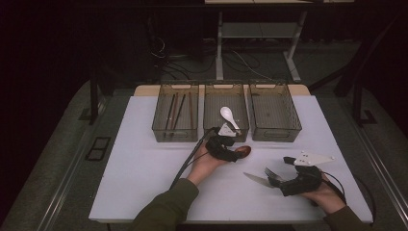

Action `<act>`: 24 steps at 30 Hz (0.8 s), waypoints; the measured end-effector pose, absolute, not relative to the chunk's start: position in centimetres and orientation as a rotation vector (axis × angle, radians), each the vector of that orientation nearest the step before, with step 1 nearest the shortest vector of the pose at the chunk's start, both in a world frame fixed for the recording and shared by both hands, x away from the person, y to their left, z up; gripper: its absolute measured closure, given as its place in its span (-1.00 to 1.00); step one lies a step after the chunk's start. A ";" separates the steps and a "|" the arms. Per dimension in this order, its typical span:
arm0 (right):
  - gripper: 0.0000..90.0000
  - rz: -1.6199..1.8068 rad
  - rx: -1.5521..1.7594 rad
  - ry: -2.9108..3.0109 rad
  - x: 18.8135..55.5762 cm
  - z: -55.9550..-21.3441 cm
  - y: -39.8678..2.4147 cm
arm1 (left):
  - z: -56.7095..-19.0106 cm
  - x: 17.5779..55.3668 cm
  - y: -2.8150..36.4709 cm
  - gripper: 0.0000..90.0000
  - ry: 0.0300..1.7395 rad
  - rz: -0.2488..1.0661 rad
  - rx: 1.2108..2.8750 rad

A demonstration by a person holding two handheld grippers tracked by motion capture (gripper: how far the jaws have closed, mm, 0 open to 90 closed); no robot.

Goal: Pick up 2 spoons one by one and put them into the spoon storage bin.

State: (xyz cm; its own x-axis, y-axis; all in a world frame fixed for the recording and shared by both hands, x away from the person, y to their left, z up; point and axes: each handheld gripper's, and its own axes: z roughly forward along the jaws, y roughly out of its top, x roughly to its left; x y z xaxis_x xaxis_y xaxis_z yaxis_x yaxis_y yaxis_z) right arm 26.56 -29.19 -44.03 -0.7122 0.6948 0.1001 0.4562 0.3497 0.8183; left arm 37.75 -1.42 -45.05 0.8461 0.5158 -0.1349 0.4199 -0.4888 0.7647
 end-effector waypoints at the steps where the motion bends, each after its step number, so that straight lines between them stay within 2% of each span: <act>1: -0.99 1.294 1.030 2.350 26.6 -44.0 -29.2 | -45.1 37.8 -1.4 -0.13 0.670 0.145 2.174; 18: -0.99 1.292 1.028 2.353 26.6 -44.1 -29.3 | -44.9 37.1 -2.5 0.06 0.577 0.159 2.288; 24: -0.99 1.291 1.027 2.354 26.6 -44.1 -29.4 | -44.9 36.8 -2.9 0.30 0.562 0.117 2.284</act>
State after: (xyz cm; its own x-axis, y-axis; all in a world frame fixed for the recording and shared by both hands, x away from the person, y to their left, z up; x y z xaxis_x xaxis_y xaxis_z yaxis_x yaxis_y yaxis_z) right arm 26.60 -29.39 -44.06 -0.7139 0.6932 0.0989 0.4560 0.3530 0.8170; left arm 36.80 -2.94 -44.93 0.8985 0.4302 -0.0872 0.3601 -0.6088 0.7069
